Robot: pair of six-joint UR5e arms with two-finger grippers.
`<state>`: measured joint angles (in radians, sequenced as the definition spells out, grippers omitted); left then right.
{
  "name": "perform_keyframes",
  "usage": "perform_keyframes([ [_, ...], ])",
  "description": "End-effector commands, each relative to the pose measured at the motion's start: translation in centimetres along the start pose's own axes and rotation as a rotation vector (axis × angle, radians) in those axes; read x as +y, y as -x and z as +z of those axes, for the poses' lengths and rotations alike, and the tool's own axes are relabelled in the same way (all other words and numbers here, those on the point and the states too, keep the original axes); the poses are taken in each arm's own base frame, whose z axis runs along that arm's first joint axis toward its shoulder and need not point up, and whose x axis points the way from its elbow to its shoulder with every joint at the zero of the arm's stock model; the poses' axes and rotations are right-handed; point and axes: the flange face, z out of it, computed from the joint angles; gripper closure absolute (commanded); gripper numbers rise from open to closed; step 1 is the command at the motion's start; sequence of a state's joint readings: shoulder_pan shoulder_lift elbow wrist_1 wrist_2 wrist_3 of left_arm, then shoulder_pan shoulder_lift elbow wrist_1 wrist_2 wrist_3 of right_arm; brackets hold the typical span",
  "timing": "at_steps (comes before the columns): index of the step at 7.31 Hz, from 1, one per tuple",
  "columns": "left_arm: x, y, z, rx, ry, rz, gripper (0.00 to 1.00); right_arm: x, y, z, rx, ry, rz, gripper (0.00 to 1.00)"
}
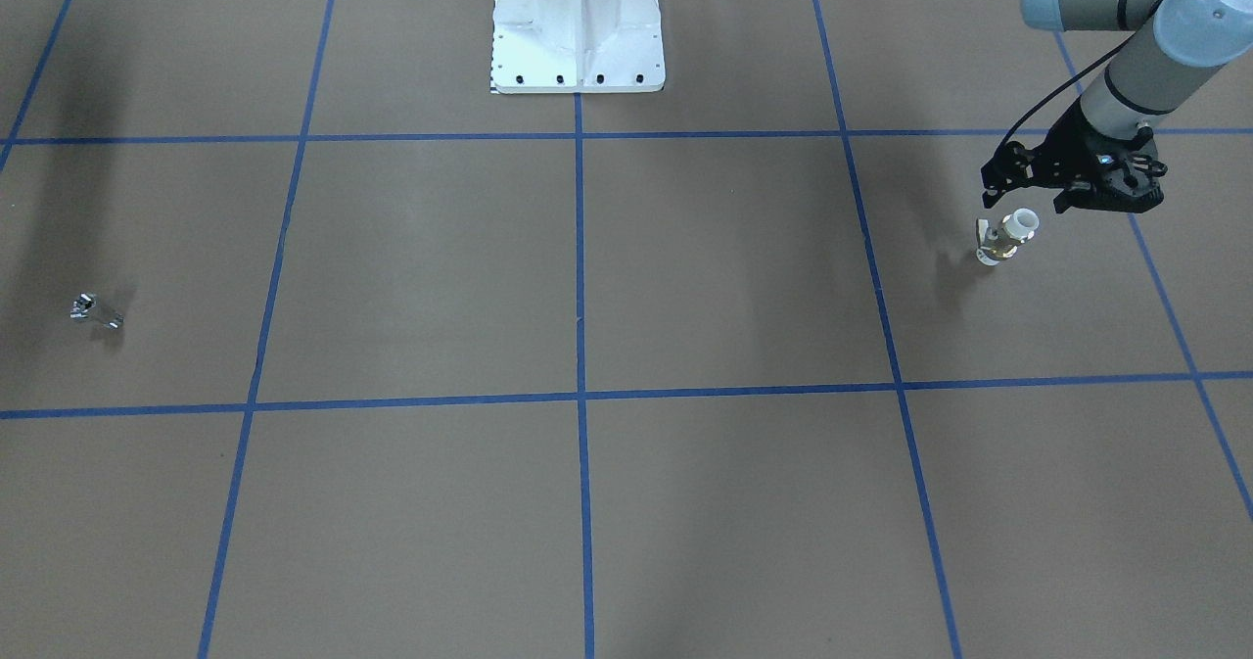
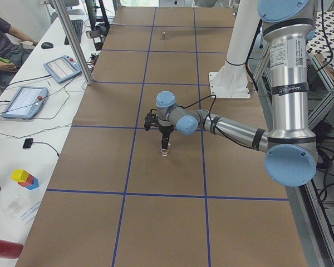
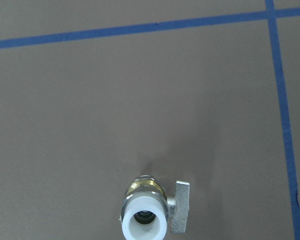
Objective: Assemble PPR valve and pipe with both arms
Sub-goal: 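Reach the left gripper down and grasp the white-and-brass valve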
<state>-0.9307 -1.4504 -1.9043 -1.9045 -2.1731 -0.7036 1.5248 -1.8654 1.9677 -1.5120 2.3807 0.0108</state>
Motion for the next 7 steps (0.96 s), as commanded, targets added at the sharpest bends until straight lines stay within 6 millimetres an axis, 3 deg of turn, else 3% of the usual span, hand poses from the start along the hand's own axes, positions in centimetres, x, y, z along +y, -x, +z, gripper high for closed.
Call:
perform_keyframes([
  [1, -0.4, 0.6, 1.2, -0.008, 0.01, -0.002, 0.01, 0.0, 0.1, 0.0, 0.0, 0.0, -0.007, 0.0],
  [3, -0.8, 1.4, 2.6, 0.01, -0.004, 0.009, 0.06, -0.1, 0.0, 0.1, 0.0, -0.009, -0.018, 0.0],
  [4, -0.8, 1.3, 2.5, 0.015, -0.003, 0.009, 0.15, -0.1, 0.0, 0.1, 0.0, -0.008, -0.019, 0.0],
  [5, -0.8, 1.1, 2.4, 0.018, -0.004, 0.006, 0.3, -0.1, 0.0, 0.1, 0.0, -0.009, -0.02, 0.0],
  [7, -0.8, 0.6, 1.5, 0.029, -0.014, 0.011, 0.35, -0.1, 0.0, 0.1, 0.0, -0.009, -0.02, 0.0],
])
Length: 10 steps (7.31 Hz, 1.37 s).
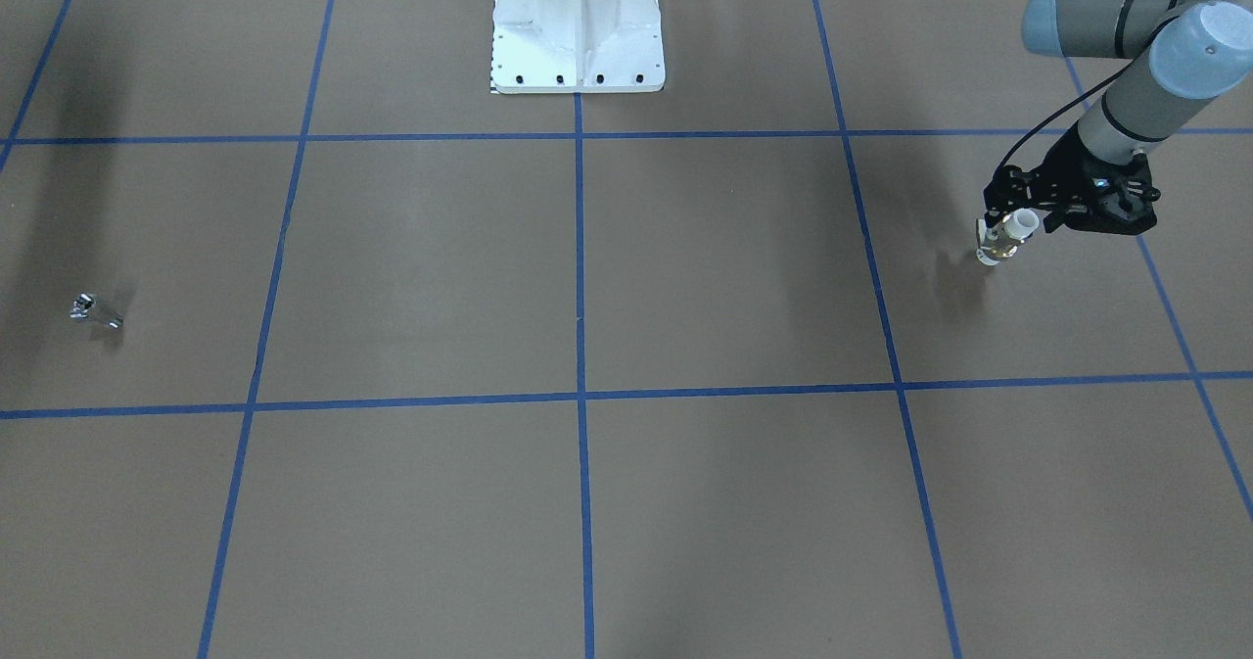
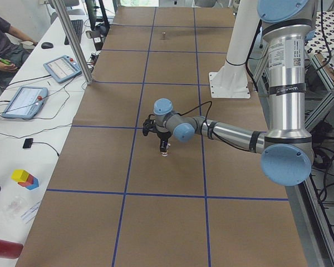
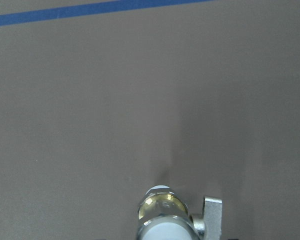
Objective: Assemble PPR valve and pipe with both arms
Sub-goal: 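Reach the left gripper down and grasp the white-and-brass valve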
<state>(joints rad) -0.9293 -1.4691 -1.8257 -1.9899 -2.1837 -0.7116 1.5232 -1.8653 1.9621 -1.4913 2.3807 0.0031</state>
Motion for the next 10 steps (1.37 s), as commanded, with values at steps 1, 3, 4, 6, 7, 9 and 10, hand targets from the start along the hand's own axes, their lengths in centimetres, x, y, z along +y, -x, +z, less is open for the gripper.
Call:
perform_keyframes([
  [1, 0.01, -0.42, -0.83, 0.009, -0.011, 0.004, 0.35, 0.0, 0.0, 0.0, 0.0, 0.0, 0.0, 0.0],
  [3, 0.36, -0.22, -1.05, 0.008, -0.012, 0.008, 0.35, 0.0, 0.0, 0.0, 0.0, 0.0, 0.0, 0.0],
  [4, 0.47, -0.03, -0.95, 0.006, -0.009, 0.01, 0.35, 0.0, 0.0, 0.0, 0.0, 0.0, 0.0, 0.0],
  [6, 0.52, 0.23, -0.74, 0.001, -0.005, 0.005, 0.35, 0.0, 0.0, 0.0, 0.0, 0.0, 0.0, 0.0],
  [7, 0.57, 0.3, -0.72, 0.0, -0.004, 0.005, 0.35, 0.01, -0.04, -0.04, 0.0, -0.001, 0.001, 0.0],
  [9, 0.54, 0.19, -0.93, 0.002, -0.008, 0.006, 0.54, 0.0, 0.0, 0.0, 0.0, 0.0, 0.0, 0.0],
  [10, 0.55, 0.2, -0.92, 0.001, -0.007, 0.005, 0.66, 0.11, -0.14, 0.05, 0.0, 0.002, 0.004, 0.0],
])
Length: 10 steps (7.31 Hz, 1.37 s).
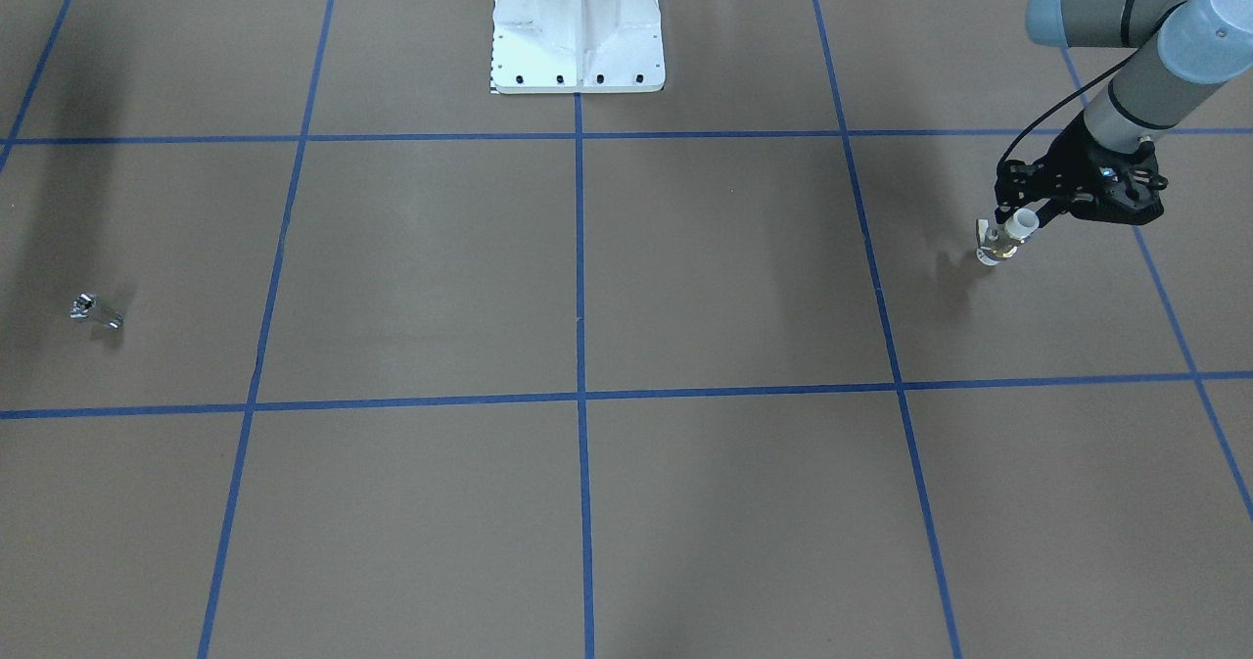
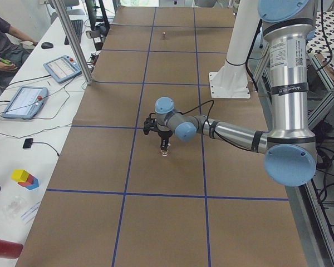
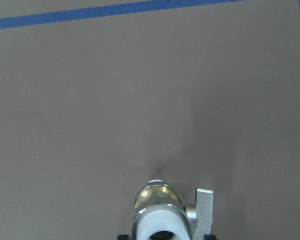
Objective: Assemble PPR valve and pipe with both arms
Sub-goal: 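Reach the left gripper down and grasp the white-and-brass valve, then lift the valve with the left gripper and carry it to table center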
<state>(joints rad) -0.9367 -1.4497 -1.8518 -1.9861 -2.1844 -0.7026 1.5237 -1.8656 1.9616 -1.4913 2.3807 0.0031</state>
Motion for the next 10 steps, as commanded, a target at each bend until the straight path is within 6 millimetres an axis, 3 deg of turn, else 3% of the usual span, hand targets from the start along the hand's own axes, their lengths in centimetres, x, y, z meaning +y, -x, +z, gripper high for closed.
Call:
perform_keyframes([
  [1, 0.0, 0.0, -0.1, -0.001, -0.001, -0.004, 1.0, 0.2, -0.2, 0.2, 0.0, 0.005, 0.004, 0.0],
  [3, -0.5, -0.5, -0.3, 0.003, -0.003, -0.008, 1.0, 0.2, -0.2, 0.2, -0.002, 0.005, 0.004, 0.0],
  [4, -1.1, -2.3, -1.6, 0.021, -0.012, -0.01, 1.0, 0.2, -0.1, 0.1, -0.003, 0.001, 0.002, 0.0],
  [5, -2.4, -5.5, -3.8, 0.043, -0.033, -0.04, 1.0, 0.2, 0.0, 0.2, -0.02, 0.003, 0.004, 0.0],
  [7, -7.4, -14.7, -8.2, 0.116, -0.085, -0.162, 1.0, -0.3, 0.2, -0.1, -0.011, -0.005, -0.001, 0.0],
  [8, -9.0, -22.2, -9.5, 0.138, -0.062, -0.159, 1.0, -0.7, 0.4, -0.2, -0.005, -0.01, -0.004, 0.0],
  [9, -9.2, -30.6, -10.1, 0.099, -0.015, -0.162, 1.0, -0.8, 0.5, -0.2, -0.007, -0.011, -0.006, 0.0],
  [10, -10.2, -35.7, -11.5, 0.06, -0.062, -0.144, 1.0, -0.8, 0.5, -0.2, -0.01, -0.011, -0.004, 0.0],
])
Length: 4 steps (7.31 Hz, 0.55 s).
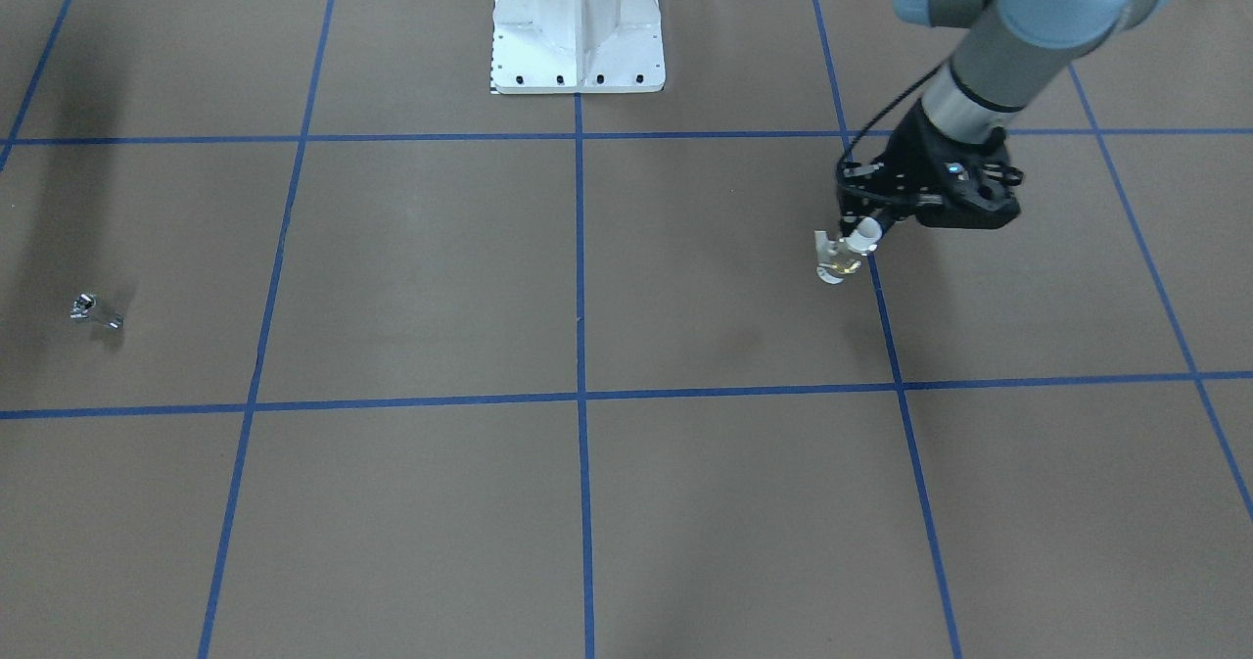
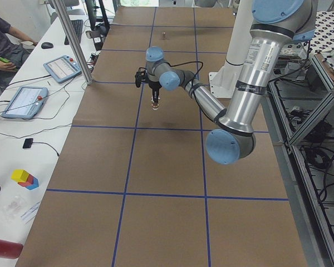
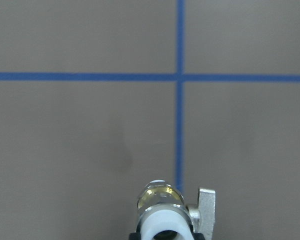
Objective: Assemble PPR valve and pipe with both arms
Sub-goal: 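Lift the valve with the left gripper and carry it to table center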
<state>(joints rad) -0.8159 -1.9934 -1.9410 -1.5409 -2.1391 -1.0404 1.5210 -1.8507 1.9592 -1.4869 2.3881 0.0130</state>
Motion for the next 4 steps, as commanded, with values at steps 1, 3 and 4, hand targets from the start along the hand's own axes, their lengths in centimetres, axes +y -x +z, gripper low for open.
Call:
perform_keyframes([
  [1, -0.7, -12.6, 0.6, -0.039, -0.006, -0.021, 1.0, -0.1, 0.2, 0.0, -0.005, 0.0, -0.001, 0.0],
  [3, -6.2, -22.3, 2.9, -0.058, 0.003, -0.038, 1.0, -0.1, 0.2, 0.0, -0.008, 0.0, -0.004, 0.0],
  [4, -7.6, -22.7, 4.9, -0.048, -0.002, -0.034, 1.0, -0.1, 0.2, 0.0, -0.008, 0.001, -0.003, 0.0],
])
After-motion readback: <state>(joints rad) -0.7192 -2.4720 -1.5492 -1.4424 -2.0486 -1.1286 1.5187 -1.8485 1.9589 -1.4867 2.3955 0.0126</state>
